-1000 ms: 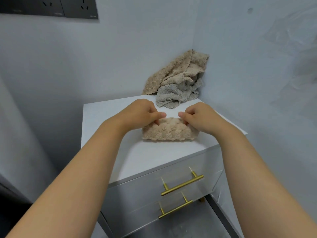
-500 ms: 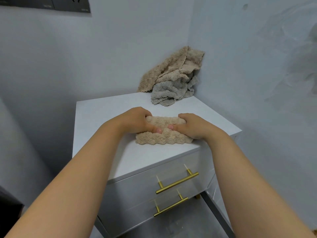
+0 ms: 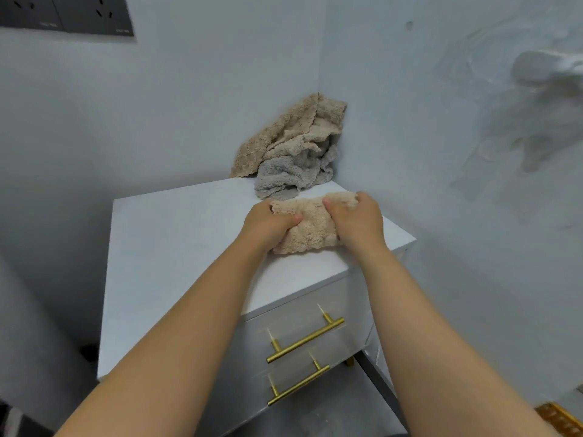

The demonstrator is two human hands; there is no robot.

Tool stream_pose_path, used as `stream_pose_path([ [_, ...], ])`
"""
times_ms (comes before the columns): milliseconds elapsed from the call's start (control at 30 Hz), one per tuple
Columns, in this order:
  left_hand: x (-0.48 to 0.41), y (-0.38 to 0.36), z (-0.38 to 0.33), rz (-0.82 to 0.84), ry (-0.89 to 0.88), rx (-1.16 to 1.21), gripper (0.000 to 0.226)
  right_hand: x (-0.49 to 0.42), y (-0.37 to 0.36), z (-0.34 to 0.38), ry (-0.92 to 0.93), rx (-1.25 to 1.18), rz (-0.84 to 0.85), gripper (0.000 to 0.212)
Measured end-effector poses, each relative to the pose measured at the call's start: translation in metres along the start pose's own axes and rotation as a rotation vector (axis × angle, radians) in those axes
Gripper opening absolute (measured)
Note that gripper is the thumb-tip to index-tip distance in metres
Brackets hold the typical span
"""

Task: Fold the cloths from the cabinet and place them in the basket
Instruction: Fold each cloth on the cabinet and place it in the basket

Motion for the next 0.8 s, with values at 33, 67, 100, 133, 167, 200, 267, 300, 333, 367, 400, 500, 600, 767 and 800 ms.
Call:
stream_pose_path([
  [33, 0.002, -0.012, -0.004, -0.022, -0.017, -0.081, 0.017, 0.008, 0.011, 0.001, 0.017, 0.098, -0.064, 0.039],
  [67, 0.004, -0.023, -0.008, -0.045, -0.042, -0.144, 0.016, 0.016, 0.02, 0.002, 0.029, 0.176, -0.104, 0.032],
  [100, 0.007, -0.035, -0.012, -0.051, -0.067, -0.173, 0.017, 0.024, 0.029, 0.001, 0.043, 0.232, -0.133, 0.029],
  [133, 0.009, -0.048, -0.015, -0.04, -0.087, -0.179, 0.017, 0.031, 0.039, -0.001, 0.047, 0.276, -0.158, 0.027],
  [167, 0.011, -0.061, -0.019, -0.023, -0.101, -0.179, 0.017, 0.037, 0.051, -0.005, 0.059, 0.325, -0.187, 0.026],
  [200, 0.013, -0.073, -0.022, -0.006, -0.109, -0.182, 0.016, 0.045, 0.062, -0.006, 0.066, 0.376, -0.214, 0.025],
  [267, 0.019, -0.103, -0.028, 0.04, -0.128, -0.168, 0.015, 0.059, 0.089, -0.008, 0.079, 0.482, -0.267, 0.023],
  [300, 0.024, -0.118, -0.032, 0.056, -0.139, -0.155, 0.013, 0.067, 0.101, -0.007, 0.096, 0.53, -0.289, 0.022],
  [333, 0.029, -0.133, -0.035, 0.073, -0.145, -0.151, 0.012, 0.075, 0.113, -0.005, 0.117, 0.585, -0.316, 0.022],
  [367, 0.037, -0.157, -0.039, 0.097, -0.145, -0.148, 0.012, 0.091, 0.131, -0.006, 0.146, 0.624, -0.357, 0.02],
  [400, 0.041, -0.165, -0.038, 0.091, -0.135, -0.128, 0.012, 0.1, 0.136, -0.001, 0.222, 0.659, -0.387, 0.017],
  [500, 0.06, -0.208, -0.04, 0.137, -0.127, -0.042, 0.005, 0.141, 0.163, 0.0, 0.416, 0.807, -0.52, 0.02],
  [600, 0.077, -0.245, -0.042, 0.184, -0.124, -0.019, 0.008, 0.173, 0.191, -0.013, 0.491, 0.861, -0.602, 0.02],
  [767, 0.116, -0.315, -0.023, 0.22, -0.043, 0.132, 0.006, 0.219, 0.238, -0.047, 0.519, 0.919, -0.658, 0.014],
  [800, 0.122, -0.326, -0.017, 0.221, -0.024, 0.151, 0.005, 0.225, 0.245, -0.057, 0.51, 0.914, -0.654, 0.013],
])
Point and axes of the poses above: each hand's wrist, its own x-axis away from the middle knuckle, its own y-axis out of the back of the hand, z = x × y, the point moved 10 cm from there along -x, towards the middle knuckle, and after that the axes turned 14 degrees about z, right-handed, at the moved point
